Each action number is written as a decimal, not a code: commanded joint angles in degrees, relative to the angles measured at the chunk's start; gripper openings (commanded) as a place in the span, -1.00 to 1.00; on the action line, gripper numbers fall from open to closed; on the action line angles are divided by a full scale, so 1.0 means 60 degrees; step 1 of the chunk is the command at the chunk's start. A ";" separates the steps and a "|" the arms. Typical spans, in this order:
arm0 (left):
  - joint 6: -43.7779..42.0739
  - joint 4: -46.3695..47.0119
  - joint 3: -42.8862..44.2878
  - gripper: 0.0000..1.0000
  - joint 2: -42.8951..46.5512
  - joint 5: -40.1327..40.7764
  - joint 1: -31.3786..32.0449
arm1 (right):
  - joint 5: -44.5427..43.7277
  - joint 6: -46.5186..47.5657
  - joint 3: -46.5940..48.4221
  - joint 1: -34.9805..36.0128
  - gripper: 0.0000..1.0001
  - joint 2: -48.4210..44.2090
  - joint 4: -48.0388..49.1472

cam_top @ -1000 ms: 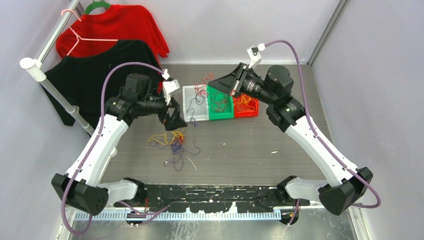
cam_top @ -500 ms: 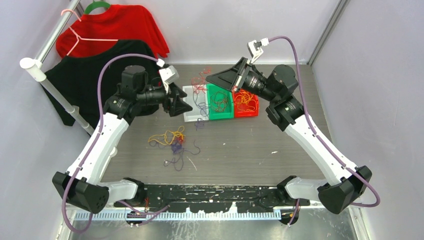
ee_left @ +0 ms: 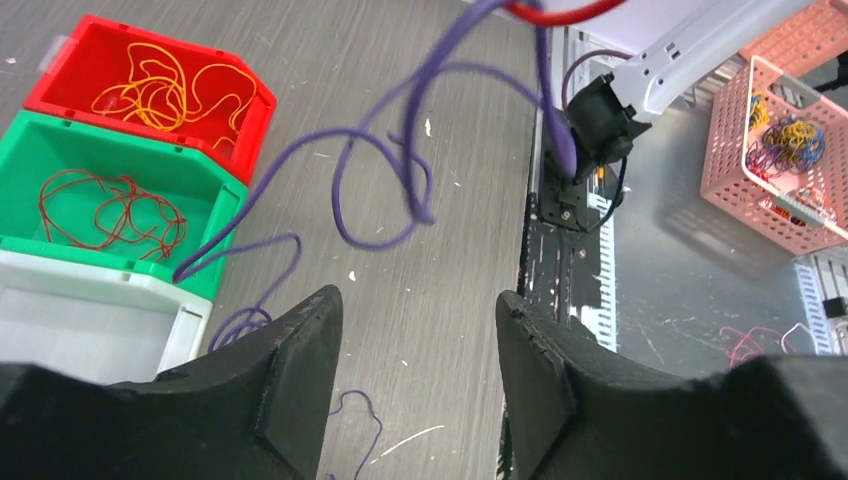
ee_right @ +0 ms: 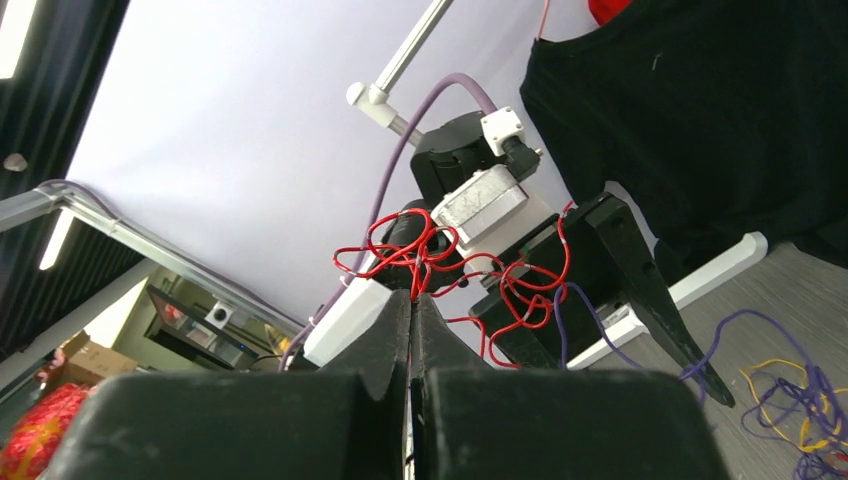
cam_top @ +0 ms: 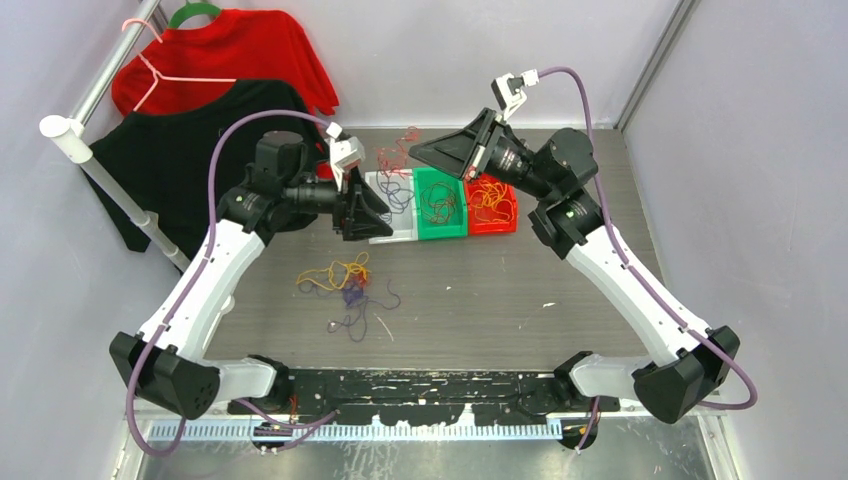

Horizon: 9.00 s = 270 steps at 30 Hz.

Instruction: Untangle the cables

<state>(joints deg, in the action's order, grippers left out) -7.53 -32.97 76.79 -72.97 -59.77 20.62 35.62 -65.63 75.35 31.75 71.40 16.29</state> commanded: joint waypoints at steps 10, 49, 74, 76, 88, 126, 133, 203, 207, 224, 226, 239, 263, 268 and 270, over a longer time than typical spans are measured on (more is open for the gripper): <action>0.2523 0.3429 -0.1520 0.27 0.1369 0.2502 0.0020 | 0.0310 -0.1013 0.0575 -0.0003 -0.98 0.0060 0.1664; -0.3352 0.0562 -0.3076 -1.00 0.1469 0.6922 0.0657 | -0.0399 0.0377 0.1013 -0.2157 -0.98 -0.1168 0.0057; -0.5695 -0.0585 -0.2920 -1.00 0.2939 0.6221 0.0665 | -0.1142 -0.0576 0.1785 -0.5558 -0.98 0.0339 0.0228; -0.5105 -0.0316 -0.2244 -1.00 0.2655 0.6013 0.0665 | -0.1258 0.0223 0.1619 -0.4982 -0.98 0.0548 -0.0411; -0.3225 -0.0242 0.0781 -1.00 0.0292 0.6610 0.0666 | -0.3478 0.5331 0.2291 -0.2331 -0.98 0.3449 -0.4843; -0.3792 0.0871 0.2945 -1.00 -0.4679 0.7202 0.0756 | -0.5961 0.6542 0.0939 -0.1305 0.10 0.2975 -0.4402; -0.4048 0.1839 0.2226 -1.00 -0.4922 0.7610 0.0696 | -0.6052 0.6346 -0.0020 -0.1297 0.04 0.2369 -0.4268; -0.4814 -0.4385 0.1663 0.87 -0.2535 0.4988 -0.1688 | -0.6393 0.7721 -0.1679 0.3386 0.10 0.2139 -0.4327; -0.5896 -0.4895 0.0060 0.83 -0.1367 0.4398 -0.2392 | -0.6369 0.8088 -0.1834 0.4745 0.31 0.3117 -0.3971; -0.6247 -0.4668 -0.1768 0.32 -0.0823 0.3813 -0.4280 | -0.5025 0.9942 0.1104 0.3935 0.16 0.6698 -0.3682; -0.6247 -0.4627 -0.1788 0.32 -0.0777 0.3754 -0.4350 | -0.4418 1.0303 0.1391 0.3808 0.17 0.6932 -0.3956; -0.5568 -0.4211 -0.1660 0.27 -0.0422 0.3018 -0.4375 | -0.2058 1.1394 0.3587 0.3451 -0.14 0.8745 -0.5310; -0.4523 -0.1558 -0.2457 0.09 -0.1803 0.3202 -0.2331 | -0.7355 0.5121 -0.3052 0.4016 0.30 0.4820 -0.0023; -0.4653 -0.1305 -0.1957 0.10 -0.2689 0.3803 -0.1466 | -0.8126 0.4457 -0.4618 0.4176 0.27 0.4223 0.1586; -0.4840 -0.1380 -0.1755 0.09 -0.3079 0.4035 -0.1218 | -0.8227 0.4465 -0.4956 0.4175 0.25 0.3988 0.1782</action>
<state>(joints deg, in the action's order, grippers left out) -35.79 -44.07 62.65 -88.25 -38.74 10.98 -8.38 -34.70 47.83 57.04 101.56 17.72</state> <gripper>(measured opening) 0.550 0.634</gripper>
